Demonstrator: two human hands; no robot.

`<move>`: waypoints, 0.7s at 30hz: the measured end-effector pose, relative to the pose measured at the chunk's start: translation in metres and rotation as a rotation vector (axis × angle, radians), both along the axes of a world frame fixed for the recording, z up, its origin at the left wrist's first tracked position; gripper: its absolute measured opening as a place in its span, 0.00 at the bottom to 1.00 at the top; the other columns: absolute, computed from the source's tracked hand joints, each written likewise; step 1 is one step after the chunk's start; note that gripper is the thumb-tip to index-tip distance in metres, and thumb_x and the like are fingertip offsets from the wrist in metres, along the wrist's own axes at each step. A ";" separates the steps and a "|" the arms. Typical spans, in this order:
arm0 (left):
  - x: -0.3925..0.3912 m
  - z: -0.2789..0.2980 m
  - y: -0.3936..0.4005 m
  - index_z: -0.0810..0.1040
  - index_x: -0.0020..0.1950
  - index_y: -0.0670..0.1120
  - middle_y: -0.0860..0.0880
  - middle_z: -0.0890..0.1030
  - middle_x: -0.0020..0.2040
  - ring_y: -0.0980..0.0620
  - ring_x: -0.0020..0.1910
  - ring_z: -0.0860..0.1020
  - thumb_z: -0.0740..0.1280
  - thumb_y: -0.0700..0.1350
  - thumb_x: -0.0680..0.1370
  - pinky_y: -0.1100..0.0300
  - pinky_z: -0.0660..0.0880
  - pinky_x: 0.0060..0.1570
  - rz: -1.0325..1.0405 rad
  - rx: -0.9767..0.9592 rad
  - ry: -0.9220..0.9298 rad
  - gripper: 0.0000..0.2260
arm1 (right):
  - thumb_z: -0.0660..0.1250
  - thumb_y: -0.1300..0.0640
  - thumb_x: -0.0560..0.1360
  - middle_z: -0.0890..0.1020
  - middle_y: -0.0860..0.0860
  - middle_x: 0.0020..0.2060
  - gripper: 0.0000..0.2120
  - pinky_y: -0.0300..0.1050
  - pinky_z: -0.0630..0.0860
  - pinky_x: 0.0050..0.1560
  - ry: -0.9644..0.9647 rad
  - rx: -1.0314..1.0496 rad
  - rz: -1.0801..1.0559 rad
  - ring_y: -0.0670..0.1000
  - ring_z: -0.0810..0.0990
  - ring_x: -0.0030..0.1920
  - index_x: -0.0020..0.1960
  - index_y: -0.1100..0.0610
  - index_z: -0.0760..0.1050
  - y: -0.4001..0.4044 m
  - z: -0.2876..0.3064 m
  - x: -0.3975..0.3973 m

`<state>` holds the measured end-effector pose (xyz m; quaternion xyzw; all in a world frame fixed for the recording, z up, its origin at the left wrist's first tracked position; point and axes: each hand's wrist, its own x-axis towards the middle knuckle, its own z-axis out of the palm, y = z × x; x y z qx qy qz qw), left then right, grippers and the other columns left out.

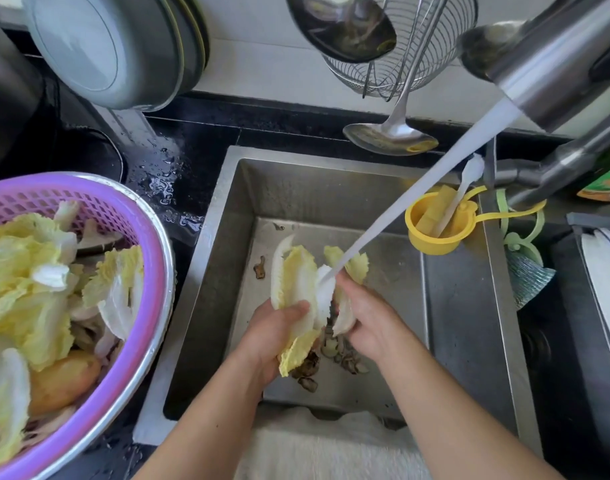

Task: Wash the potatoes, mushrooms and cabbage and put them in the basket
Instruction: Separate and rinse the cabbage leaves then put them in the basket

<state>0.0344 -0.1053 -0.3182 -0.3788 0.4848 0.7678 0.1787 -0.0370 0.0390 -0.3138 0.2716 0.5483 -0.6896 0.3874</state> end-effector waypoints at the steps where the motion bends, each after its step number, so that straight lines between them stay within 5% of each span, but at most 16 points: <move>1: 0.000 0.000 0.000 0.80 0.65 0.40 0.36 0.87 0.53 0.37 0.47 0.86 0.67 0.38 0.83 0.46 0.84 0.44 0.014 0.016 -0.001 0.11 | 0.72 0.43 0.77 0.89 0.52 0.47 0.21 0.46 0.81 0.36 -0.011 -0.022 -0.015 0.50 0.88 0.40 0.62 0.57 0.81 -0.001 0.002 0.003; 3: -0.001 0.001 0.000 0.80 0.65 0.39 0.36 0.86 0.55 0.36 0.50 0.86 0.64 0.39 0.85 0.41 0.84 0.49 0.044 0.064 0.006 0.11 | 0.73 0.49 0.78 0.88 0.50 0.39 0.17 0.44 0.80 0.30 0.039 -0.007 -0.023 0.49 0.87 0.34 0.62 0.59 0.80 -0.003 0.002 0.007; 6: -0.002 0.002 0.000 0.80 0.65 0.39 0.35 0.86 0.56 0.36 0.51 0.86 0.64 0.42 0.85 0.42 0.84 0.48 0.073 0.099 0.008 0.12 | 0.74 0.60 0.77 0.89 0.53 0.46 0.13 0.51 0.84 0.41 0.128 0.094 -0.019 0.55 0.88 0.45 0.61 0.58 0.80 -0.004 -0.007 0.009; 8: -0.003 -0.002 -0.001 0.80 0.66 0.39 0.36 0.86 0.56 0.35 0.53 0.85 0.66 0.42 0.84 0.41 0.83 0.50 0.098 0.051 0.005 0.13 | 0.73 0.60 0.78 0.88 0.54 0.48 0.10 0.50 0.83 0.44 0.134 0.112 -0.053 0.55 0.88 0.48 0.59 0.57 0.80 -0.003 -0.011 0.005; 12: -0.003 -0.006 -0.005 0.80 0.66 0.40 0.37 0.86 0.56 0.37 0.52 0.85 0.68 0.40 0.83 0.43 0.82 0.53 0.213 0.024 0.005 0.12 | 0.71 0.52 0.81 0.88 0.51 0.46 0.09 0.40 0.77 0.29 0.076 -0.005 -0.091 0.47 0.86 0.37 0.58 0.56 0.81 -0.003 -0.010 0.002; 17: -0.002 0.000 -0.007 0.81 0.64 0.40 0.38 0.87 0.55 0.37 0.54 0.86 0.66 0.37 0.83 0.46 0.82 0.51 0.249 0.075 0.037 0.10 | 0.76 0.63 0.75 0.88 0.54 0.53 0.17 0.57 0.83 0.56 0.182 -0.014 -0.003 0.56 0.87 0.52 0.62 0.56 0.80 -0.019 -0.016 0.014; 21: -0.002 0.001 -0.008 0.81 0.63 0.41 0.40 0.87 0.55 0.40 0.54 0.86 0.67 0.38 0.83 0.46 0.82 0.54 0.249 0.096 0.039 0.09 | 0.76 0.59 0.75 0.89 0.53 0.48 0.13 0.57 0.83 0.54 0.158 0.063 -0.102 0.57 0.87 0.51 0.59 0.54 0.82 -0.026 -0.018 0.008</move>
